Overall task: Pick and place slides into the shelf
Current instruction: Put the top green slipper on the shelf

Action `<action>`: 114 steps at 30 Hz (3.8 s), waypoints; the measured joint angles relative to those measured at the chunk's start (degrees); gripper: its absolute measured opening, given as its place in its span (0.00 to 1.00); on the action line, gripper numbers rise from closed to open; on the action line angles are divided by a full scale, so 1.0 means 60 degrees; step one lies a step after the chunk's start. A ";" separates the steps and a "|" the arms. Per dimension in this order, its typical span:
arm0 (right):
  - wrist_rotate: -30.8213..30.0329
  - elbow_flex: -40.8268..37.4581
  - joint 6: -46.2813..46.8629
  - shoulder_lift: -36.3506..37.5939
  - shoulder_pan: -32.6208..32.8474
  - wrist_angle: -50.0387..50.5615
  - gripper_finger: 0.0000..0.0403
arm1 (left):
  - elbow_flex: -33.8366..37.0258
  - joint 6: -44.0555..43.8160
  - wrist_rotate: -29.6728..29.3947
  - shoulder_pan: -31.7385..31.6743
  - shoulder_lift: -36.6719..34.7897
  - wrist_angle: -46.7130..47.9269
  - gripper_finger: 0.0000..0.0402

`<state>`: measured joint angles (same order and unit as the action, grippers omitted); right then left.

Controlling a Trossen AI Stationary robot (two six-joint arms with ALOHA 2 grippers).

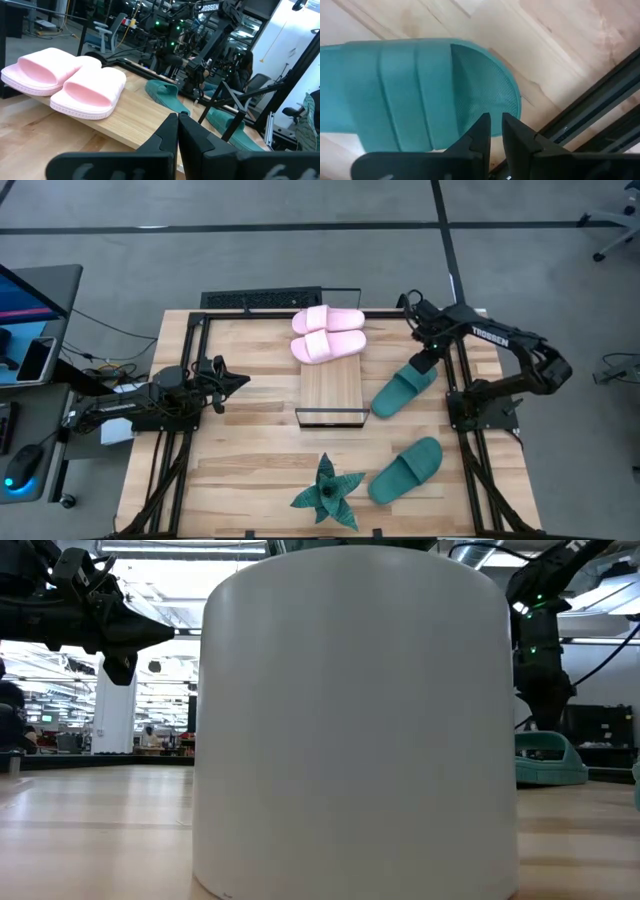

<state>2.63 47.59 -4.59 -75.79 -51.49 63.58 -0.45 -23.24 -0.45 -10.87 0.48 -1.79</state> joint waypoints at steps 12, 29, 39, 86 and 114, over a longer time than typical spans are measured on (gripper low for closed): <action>-0.0869 0.0000 0.0086 -0.1012 -0.0006 -0.0033 0.25 | 0.0000 0.0000 0.0000 0.0000 0.0002 -0.0003 0.00; -0.0665 0.0000 -0.0283 -0.1009 -0.0533 -0.0234 0.41 | 0.0000 -0.0004 0.0000 -0.0002 0.0002 -0.0001 0.00; -0.0159 -0.0339 -0.0567 -0.1009 -0.0840 -0.0451 0.42 | -0.0002 -0.0004 0.0000 0.0000 0.0002 -0.0001 0.00; -0.0335 -0.0492 -0.0002 -0.1012 -0.0745 -0.0755 0.45 | -0.0001 -0.0007 0.0000 -0.0002 -0.0001 0.0000 0.00; -0.0370 -0.0641 -0.1330 -0.1012 -0.0607 -0.0940 0.42 | -0.0004 -0.0007 0.0003 -0.0004 0.0002 0.0001 0.00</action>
<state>0.41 43.75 -12.57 -81.87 -55.13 57.93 -0.47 -23.29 -0.43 -10.90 0.49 -1.78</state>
